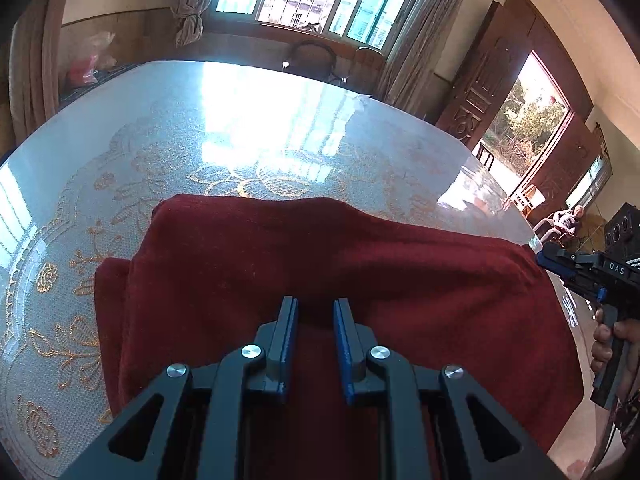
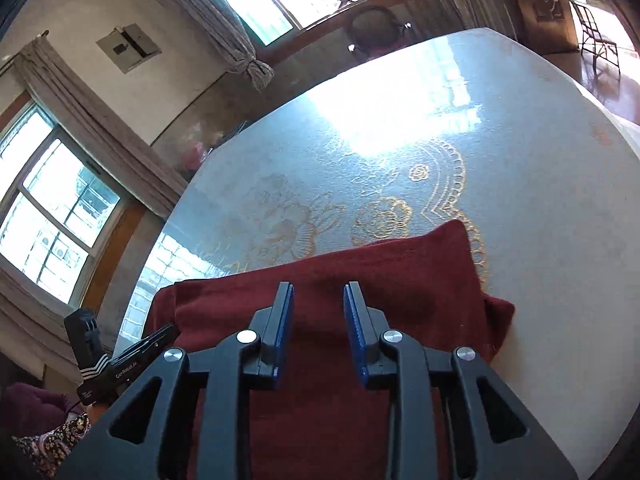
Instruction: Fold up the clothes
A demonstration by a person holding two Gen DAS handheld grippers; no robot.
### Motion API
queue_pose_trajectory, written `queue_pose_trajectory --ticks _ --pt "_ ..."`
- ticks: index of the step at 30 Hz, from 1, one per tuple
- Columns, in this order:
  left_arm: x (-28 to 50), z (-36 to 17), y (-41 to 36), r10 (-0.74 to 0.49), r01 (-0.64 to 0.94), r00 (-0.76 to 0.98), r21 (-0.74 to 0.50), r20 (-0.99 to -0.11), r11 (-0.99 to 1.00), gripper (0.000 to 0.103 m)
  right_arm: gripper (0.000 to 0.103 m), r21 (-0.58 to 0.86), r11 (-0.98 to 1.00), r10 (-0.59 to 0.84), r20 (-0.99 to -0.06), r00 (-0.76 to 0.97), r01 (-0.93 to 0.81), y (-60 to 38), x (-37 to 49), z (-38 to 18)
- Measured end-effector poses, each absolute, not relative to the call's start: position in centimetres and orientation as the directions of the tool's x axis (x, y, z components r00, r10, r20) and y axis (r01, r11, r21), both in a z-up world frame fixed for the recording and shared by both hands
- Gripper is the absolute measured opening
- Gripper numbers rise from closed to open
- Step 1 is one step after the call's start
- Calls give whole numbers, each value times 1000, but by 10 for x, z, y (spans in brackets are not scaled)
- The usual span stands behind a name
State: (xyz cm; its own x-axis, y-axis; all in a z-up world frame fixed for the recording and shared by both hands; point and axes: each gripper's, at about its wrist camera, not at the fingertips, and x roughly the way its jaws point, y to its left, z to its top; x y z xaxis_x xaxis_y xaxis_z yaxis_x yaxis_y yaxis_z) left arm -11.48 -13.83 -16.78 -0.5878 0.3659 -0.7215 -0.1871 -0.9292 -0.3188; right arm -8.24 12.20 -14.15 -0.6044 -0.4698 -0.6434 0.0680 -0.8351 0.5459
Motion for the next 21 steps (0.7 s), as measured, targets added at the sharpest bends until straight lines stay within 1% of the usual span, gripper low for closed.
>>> queue_pose_trajectory --ticks 3,4,5,7,8,9,11,12,14,16,18,21 --pt "-115 -167 -140 365 -187 -588 -318 -722 -929 18 32 583 -812 -498 -667 -555 29 119 -105 -168" --pt "-115 -167 -140 365 -187 -588 -318 -722 -929 18 29 605 -796 -505 -657 -560 8 127 -107 -176" --pt "-115 -166 -141 365 -187 -588 -318 -722 -930 18 24 615 -788 -491 -650 -580 -21 138 -105 -180" --pt "-115 -166 -142 365 -188 -588 -317 -722 -930 18 19 617 -781 -431 -642 -634 -95 165 -94 -181" --pt "-115 -166 -142 365 -188 -588 -317 -722 -930 18 11 597 -792 -388 -655 -649 -130 177 -90 -181" --pt "-115 -165 -142 365 -188 -588 -316 -722 -930 18 9 558 -813 -335 -680 -653 -165 187 -88 -179" --pt "-115 -165 -143 360 -188 -588 -311 -724 -932 18 11 466 -859 -232 -721 -652 -210 196 -80 -167" --pt "-114 -164 -142 356 -189 -589 -304 -726 -934 18 27 427 -877 -193 -734 -652 -221 197 -75 -160" --pt "-114 -163 -141 346 -190 -590 -291 -730 -938 18 43 389 -903 -190 -743 -642 -182 186 -61 -142" --pt "-114 -162 -140 338 -191 -591 -280 -733 -941 18 44 315 -944 -186 -755 -629 -99 162 -40 -123" --pt "-113 -161 -138 328 -192 -593 -267 -735 -944 18 44 231 -972 -202 -762 -615 33 123 -16 -111" --pt "-111 -158 -135 309 -194 -596 -241 -741 -951 18 44 183 -965 -257 -789 -558 187 70 11 -118"
